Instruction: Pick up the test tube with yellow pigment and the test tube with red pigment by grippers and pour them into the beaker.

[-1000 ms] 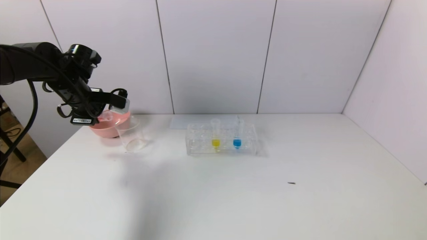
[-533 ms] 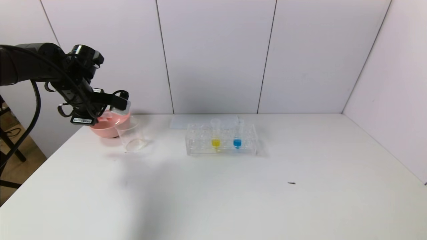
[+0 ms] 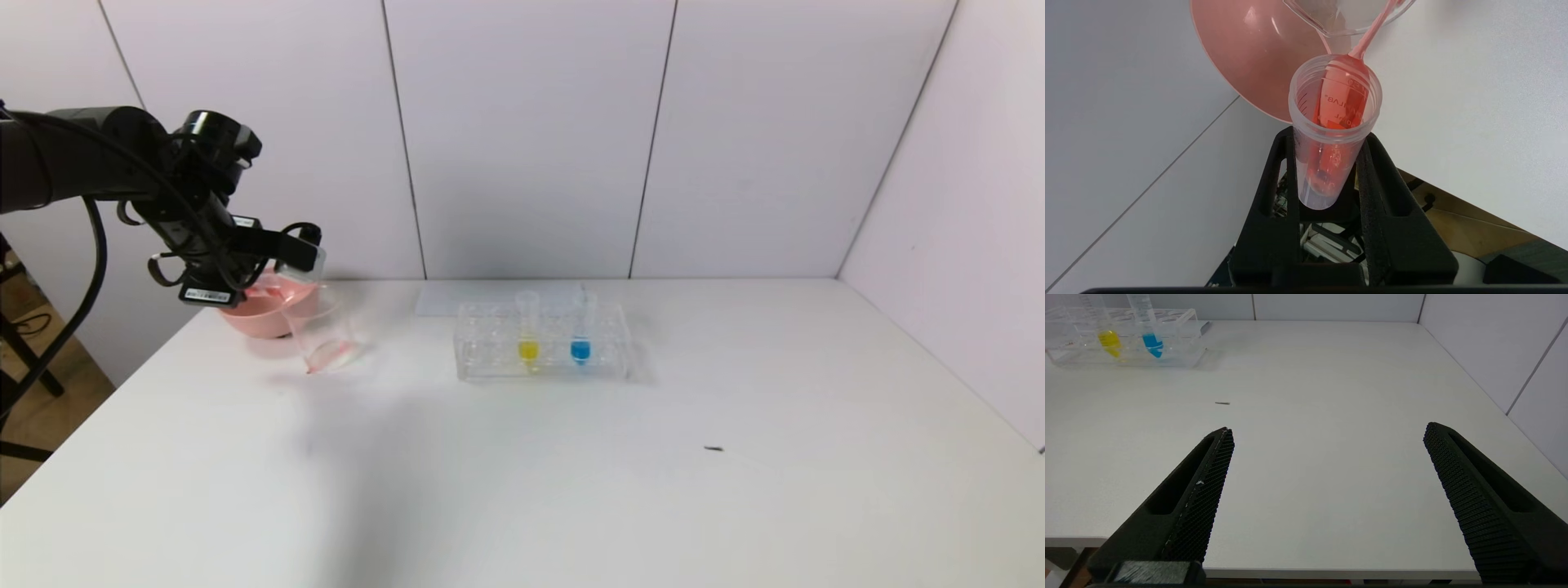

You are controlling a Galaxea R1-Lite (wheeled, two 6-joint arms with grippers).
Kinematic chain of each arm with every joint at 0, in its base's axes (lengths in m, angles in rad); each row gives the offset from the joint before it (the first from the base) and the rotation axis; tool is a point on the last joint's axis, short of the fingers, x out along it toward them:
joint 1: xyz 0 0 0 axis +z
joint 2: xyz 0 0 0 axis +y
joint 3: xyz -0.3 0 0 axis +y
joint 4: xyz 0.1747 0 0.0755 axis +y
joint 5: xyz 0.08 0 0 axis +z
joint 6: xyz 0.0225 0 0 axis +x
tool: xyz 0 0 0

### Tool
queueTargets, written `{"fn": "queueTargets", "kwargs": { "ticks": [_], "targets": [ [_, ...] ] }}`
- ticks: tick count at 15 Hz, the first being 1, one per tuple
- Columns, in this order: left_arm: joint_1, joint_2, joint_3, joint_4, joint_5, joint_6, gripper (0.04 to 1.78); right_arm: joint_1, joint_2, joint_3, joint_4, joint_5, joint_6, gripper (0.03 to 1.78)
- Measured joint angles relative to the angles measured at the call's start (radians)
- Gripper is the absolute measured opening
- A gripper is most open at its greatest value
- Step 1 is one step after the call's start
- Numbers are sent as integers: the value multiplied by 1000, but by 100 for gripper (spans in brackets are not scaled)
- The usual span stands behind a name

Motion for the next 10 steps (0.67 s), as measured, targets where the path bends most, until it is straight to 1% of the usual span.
{"fn": "queueTargets", "kwargs": {
  "ticks": [10],
  "targets": [
    [-13,13,-3,-22,17,0,44,0,0,0,0,0,0,170]
  ]
}}
